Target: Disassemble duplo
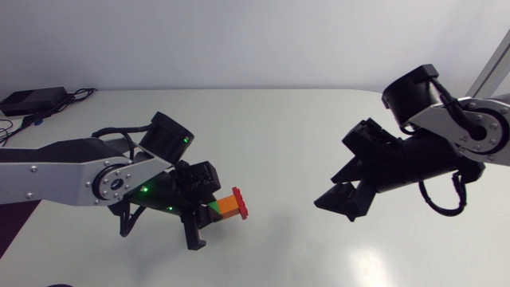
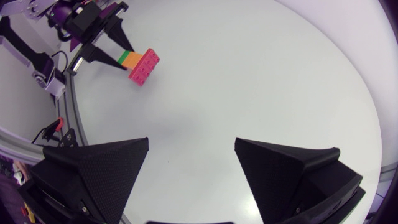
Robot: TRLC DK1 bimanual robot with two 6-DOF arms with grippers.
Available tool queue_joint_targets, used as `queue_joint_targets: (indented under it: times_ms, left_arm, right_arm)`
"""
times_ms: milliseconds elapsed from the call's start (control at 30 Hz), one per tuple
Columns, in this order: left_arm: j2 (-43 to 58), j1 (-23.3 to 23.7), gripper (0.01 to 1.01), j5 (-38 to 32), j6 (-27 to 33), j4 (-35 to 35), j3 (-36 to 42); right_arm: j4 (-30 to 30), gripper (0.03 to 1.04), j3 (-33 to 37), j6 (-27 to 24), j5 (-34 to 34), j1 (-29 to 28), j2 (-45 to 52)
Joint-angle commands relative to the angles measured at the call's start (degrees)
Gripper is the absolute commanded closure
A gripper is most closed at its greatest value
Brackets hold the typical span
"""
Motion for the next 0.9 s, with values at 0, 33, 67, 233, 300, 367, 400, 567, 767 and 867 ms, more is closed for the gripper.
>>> queue_joint_targets:
  times_ms: [0, 33, 67, 233, 300, 367, 400, 567, 767, 867]
  left_arm:
    - [2.5, -1.7, 0.802, -1.3, -5.8, 0.7, 2.4]
    - [3.4, -2.6, 0.802, -2.0, -7.1, 0.8, 2.8]
    - [4.1, -2.8, 0.802, -2.5, -8.5, 0.8, 3.4]
    - [5.1, -6.0, 0.8, -2.5, -13.6, 2.5, 6.0]
    - [6.0, -6.6, 0.8, -2.5, -16.4, 2.5, 7.7]
    - [7.0, -7.0, 0.798, 0.7, -18.2, 2.4, 9.3]
    - [7.4, -6.9, 0.798, 3.4, -19.4, 1.9, 10.3]
    - [8.1, -7.1, 0.798, 9.1, -21.5, 1.5, 12.8]
    - [10.1, -7.3, 0.798, 9.3, -22.5, 1.5, 14.3]
    - [10.3, -7.0, 0.798, 9.9, -23.2, 1.5, 14.8]
  right_arm:
    - [1.9, 0.07, -0.2, 5.9, 2.2, 2.2, 2.1]
    - [2.3, 0.07, 0.0, 6.6, 3.5, 3.0, 2.6]
    - [3.0, 0.07, 0.2, 7.8, 4.7, 3.7, 3.1]
    - [3.8, 0.07, 0.4, 11.5, 7.9, 7.5, 4.0]
    - [4.8, 0.07, -0.2, 12.4, 8.6, 8.3, 3.7]
    - [6.3, 0.07, -1.1, 12.8, 9.0, 8.8, 3.1]
    - [6.8, 0.08, -1.6, 12.8, 9.6, 9.1, 2.6]
    - [8.8, 0.14, -3.1, 12.5, 10.7, 10.5, 0.8]
    - [9.5, 0.17, -3.3, 12.5, 10.8, 11.7, -0.4]
    - [9.7, 0.22, -3.0, 12.5, 11.4, 12.8, -0.1]
